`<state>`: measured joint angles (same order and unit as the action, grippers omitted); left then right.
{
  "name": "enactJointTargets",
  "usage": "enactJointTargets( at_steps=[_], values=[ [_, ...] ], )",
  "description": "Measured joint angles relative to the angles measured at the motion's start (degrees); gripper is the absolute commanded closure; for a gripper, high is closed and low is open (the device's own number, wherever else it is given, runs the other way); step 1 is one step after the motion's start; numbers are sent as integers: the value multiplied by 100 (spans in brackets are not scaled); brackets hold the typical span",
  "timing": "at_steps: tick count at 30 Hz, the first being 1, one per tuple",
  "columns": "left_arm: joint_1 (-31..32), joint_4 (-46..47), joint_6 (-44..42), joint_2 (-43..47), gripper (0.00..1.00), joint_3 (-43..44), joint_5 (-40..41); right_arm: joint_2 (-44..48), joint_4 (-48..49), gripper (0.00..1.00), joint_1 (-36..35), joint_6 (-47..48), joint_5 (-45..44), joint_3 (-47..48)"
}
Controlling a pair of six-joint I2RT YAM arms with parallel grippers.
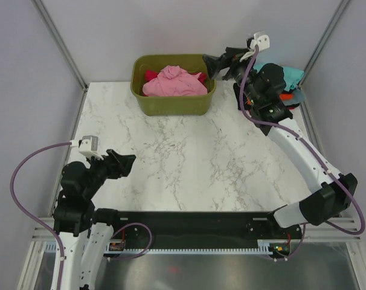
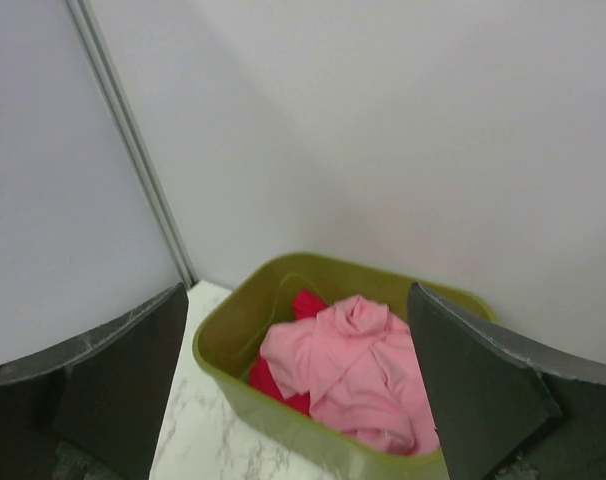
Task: Fold and stack the t-shirts
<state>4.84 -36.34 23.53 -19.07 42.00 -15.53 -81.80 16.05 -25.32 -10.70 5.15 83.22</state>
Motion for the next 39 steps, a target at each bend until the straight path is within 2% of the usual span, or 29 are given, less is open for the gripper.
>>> enactJointTargets(
  at_steps=[2,6,10,12,21,29,32,33,36,37,39],
  values=[
    [0,28,0,2,23,-2,-31,-334,-299,2,-2,-7,-107,647],
    [0,52,0,63,23,-4,-122,-1639,-1143,2,-4,-125,-201,2664],
    [0,85,0,109,23,-9,-164,-3657,-2000,2,0,-308,-114,5226],
    [0,92,0,109,23,-9,-170,-4542,-2262,2,0,-402,-92,5921],
    [-2,103,0,94,23,-20,-282,-7333,-2507,2,0,-629,-232,6288],
    [-184,133,0,-136,23,-20,-310,-7659,-1998,2,0,-573,-529,6551],
    [-214,136,0,-208,23,-20,-323,-7691,-1923,15,0,-505,-525,6588],
    [-227,133,0,-221,23,-20,-328,-7705,-1906,23,0,-492,-525,6601],
    [-271,136,0,-232,23,-20,-369,-7779,-1829,35,-7,-505,-459,6693],
    [-282,136,0,-232,23,-20,-387,-7814,-1814,45,-13,-516,-428,6741],
    [-299,136,-2,-234,22,-20,-407,-7897,-1784,53,-33,-533,-348,6881]
  ],
)
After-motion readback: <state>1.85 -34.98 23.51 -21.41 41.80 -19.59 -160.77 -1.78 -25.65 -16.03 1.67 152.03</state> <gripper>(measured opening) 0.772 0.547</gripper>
